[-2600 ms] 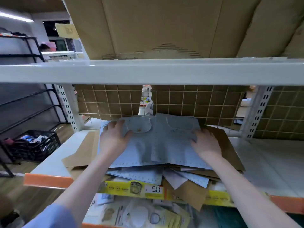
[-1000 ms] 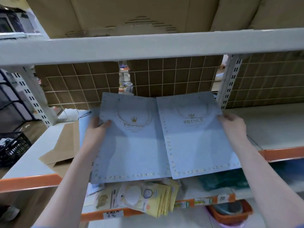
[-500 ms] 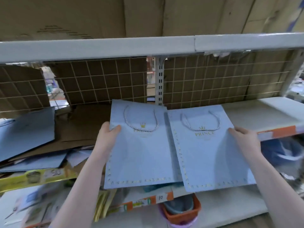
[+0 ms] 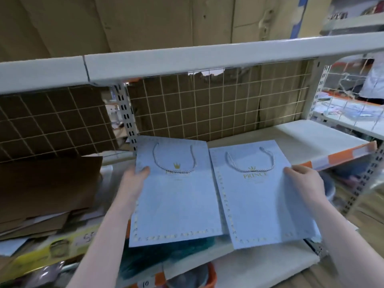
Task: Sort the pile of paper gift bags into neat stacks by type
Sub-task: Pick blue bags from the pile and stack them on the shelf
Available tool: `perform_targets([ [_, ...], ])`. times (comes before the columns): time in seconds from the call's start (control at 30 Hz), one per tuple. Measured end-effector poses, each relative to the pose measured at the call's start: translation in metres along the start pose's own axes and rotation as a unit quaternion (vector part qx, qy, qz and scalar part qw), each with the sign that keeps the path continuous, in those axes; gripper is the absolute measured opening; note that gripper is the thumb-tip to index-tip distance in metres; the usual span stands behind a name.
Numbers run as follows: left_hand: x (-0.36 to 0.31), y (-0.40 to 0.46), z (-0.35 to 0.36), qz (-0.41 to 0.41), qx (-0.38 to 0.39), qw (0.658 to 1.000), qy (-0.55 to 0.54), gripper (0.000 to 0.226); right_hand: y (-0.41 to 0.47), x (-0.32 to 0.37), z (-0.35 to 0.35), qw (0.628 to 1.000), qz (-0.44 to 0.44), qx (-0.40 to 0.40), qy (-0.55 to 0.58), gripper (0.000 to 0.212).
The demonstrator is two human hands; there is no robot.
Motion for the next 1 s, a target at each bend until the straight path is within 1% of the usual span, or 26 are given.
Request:
perform_targets([
  [0.1, 0.007, 0.022, 0.039, -0.011, 0.015, 1.000, -0.011, 0.027, 0.039, -0.007, -0.009, 1.000, 0.017, -0.009, -0.016, 0.025],
  [0.2, 0.007, 0.043, 0.076, -0.032, 0.023, 0.999, -0.021, 0.016, 0.081, -0.013, -0.026, 0.999, 0.017, -0.025, -0.015, 0.019],
  [0.27, -0.002, 0.053, 0.099, -0.030, 0.014, 0.999, -0.006, 0.008, 0.108, -0.016, -0.038, 0.999, 0.023, -0.039, -0.021, 0.021],
  [0.3, -0.007, 0.055, 0.113, -0.029, 0.020, 0.999, -0.007, 0.009, 0.121, -0.018, -0.044, 0.999, 0.027, -0.042, -0.022, 0.022],
  [0.4, -0.020, 0.061, 0.164, -0.025, 0.048, 0.998, -0.025, 0.019, 0.162, -0.021, -0.059, 0.999, 0.026, -0.031, -0.008, 0.029],
  [0.47, -0.024, 0.063, 0.202, -0.030, 0.053, 0.997, -0.049, 0.017, 0.198, -0.025, -0.068, 0.999, 0.020, -0.025, 0.004, 0.033],
  [0.5, -0.023, 0.064, 0.221, -0.037, 0.048, 0.996, -0.059, 0.014, 0.219, -0.029, -0.072, 1.000, 0.018, -0.019, 0.005, 0.033],
  [0.57, -0.019, 0.064, 0.261, -0.049, 0.031, 0.996, -0.068, 0.010, 0.261, -0.036, -0.080, 1.000, 0.009, 0.000, -0.006, 0.025],
  [0.63, -0.015, 0.060, 0.306, -0.060, 0.013, 0.996, -0.070, 0.015, 0.307, -0.045, -0.091, 1.000, 0.000, 0.019, -0.006, 0.021],
  [0.7, -0.014, 0.054, 0.354, -0.080, -0.022, 0.994, -0.070, 0.023, 0.356, -0.050, -0.103, 0.999, -0.013, 0.046, -0.005, 0.018],
  [0.8, -0.022, 0.046, 0.420, -0.100, -0.059, 0.991, -0.069, 0.019, 0.419, -0.053, -0.121, 0.995, -0.027, 0.087, -0.030, 0.008],
  [0.87, -0.028, 0.042, 0.453, -0.112, -0.070, 0.989, -0.070, 0.016, 0.448, -0.051, -0.128, 0.991, -0.032, 0.117, -0.055, 0.007],
  [0.93, -0.032, 0.040, 0.475, -0.120, -0.076, 0.987, -0.069, 0.011, 0.471, -0.045, -0.127, 0.988, -0.042, 0.139, -0.054, 0.012],
  [1.0, -0.035, 0.038, 0.489, -0.123, -0.086, 0.986, -0.069, 0.012, 0.490, -0.041, -0.121, 0.985, -0.054, 0.152, -0.055, 0.017],
])
Point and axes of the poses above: each hand's wrist, its own y-axis towards the middle knuckle, its own z-axis out of the palm, x = y × z, the point moved 5 cm from there along y, towards the middle knuckle, and after that the axes turned 8 degrees about z, right-handed, at the moved point
